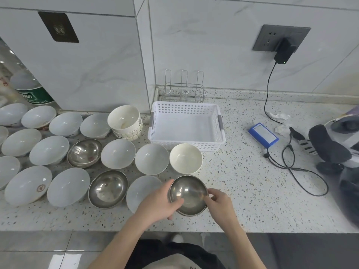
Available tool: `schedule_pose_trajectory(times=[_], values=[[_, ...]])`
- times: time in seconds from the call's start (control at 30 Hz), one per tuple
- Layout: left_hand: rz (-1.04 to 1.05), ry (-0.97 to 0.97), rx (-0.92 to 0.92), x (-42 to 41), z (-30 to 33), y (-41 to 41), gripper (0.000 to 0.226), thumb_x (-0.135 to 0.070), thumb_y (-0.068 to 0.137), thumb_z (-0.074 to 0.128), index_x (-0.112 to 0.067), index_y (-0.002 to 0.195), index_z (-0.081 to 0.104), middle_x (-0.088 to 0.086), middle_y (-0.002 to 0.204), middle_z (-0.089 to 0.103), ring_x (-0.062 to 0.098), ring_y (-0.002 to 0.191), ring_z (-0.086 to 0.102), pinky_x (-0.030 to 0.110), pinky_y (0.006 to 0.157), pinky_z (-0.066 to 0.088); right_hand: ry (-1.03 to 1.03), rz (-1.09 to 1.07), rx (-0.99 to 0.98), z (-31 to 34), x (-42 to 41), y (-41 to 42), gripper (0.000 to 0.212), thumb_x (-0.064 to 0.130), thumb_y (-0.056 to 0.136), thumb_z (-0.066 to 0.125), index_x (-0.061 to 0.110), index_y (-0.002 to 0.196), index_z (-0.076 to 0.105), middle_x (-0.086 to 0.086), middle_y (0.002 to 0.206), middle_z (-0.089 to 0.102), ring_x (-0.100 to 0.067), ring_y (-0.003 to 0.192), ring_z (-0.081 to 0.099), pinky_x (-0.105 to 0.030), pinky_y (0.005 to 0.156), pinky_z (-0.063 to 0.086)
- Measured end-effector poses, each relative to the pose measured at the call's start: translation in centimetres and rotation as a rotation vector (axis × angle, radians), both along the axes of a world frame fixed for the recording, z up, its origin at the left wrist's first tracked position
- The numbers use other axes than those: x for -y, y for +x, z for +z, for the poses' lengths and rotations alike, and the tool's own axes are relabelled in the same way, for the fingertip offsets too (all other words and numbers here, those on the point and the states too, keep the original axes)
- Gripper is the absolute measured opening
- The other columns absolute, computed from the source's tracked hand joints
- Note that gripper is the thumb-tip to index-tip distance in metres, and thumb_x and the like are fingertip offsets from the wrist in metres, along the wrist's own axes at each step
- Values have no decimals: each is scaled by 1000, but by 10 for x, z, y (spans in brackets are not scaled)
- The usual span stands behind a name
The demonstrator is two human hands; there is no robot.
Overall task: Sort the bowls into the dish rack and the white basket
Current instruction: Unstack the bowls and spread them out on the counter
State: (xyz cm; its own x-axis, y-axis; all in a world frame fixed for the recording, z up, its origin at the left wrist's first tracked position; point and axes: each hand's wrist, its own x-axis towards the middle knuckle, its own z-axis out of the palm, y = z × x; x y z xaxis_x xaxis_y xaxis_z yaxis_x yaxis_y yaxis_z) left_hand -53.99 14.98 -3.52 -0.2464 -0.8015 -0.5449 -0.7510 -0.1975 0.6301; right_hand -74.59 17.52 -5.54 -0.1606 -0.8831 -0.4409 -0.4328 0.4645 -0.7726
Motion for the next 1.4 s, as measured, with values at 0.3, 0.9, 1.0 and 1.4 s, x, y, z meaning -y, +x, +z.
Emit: schedule_pose_trajectory(times=[0.3,0.9,1.0,1.4], values=[[-79,75,123,5,2,5,80,-55,81,53,-43,151,16,-20,48,62,-1,55,67,29,73,56,45,49,-75,-10,4,5,14,27,90,54,35,95,63,0,60,57,-8,41,37,-24,48,35],[-71,85,119,22,-12,15,87,-58,81,53,-36,154,11,-12,52,67,-1,66,67,26,69,52,123,12,-182,-10,9,12,42,53,90,50,26,121,60,12,57,56,0,50,51,-24,54,39],[-14,22,48,28,-11,26,79,-55,82,52,-35,151,21,-11,57,70,0,70,66,29,76,53,125,-60,-297,-2,10,13,55,60,88,49,24,129,55,14,76,61,-5,76,59,-28,65,44],[357,-159,-201,89,17,123,20,-32,92,57,-29,112,58,-6,64,68,3,59,59,28,60,42,-74,-147,-344,48,76,61,38,39,95,50,19,126,59,-2,97,69,-21,93,63,-35,79,51]])
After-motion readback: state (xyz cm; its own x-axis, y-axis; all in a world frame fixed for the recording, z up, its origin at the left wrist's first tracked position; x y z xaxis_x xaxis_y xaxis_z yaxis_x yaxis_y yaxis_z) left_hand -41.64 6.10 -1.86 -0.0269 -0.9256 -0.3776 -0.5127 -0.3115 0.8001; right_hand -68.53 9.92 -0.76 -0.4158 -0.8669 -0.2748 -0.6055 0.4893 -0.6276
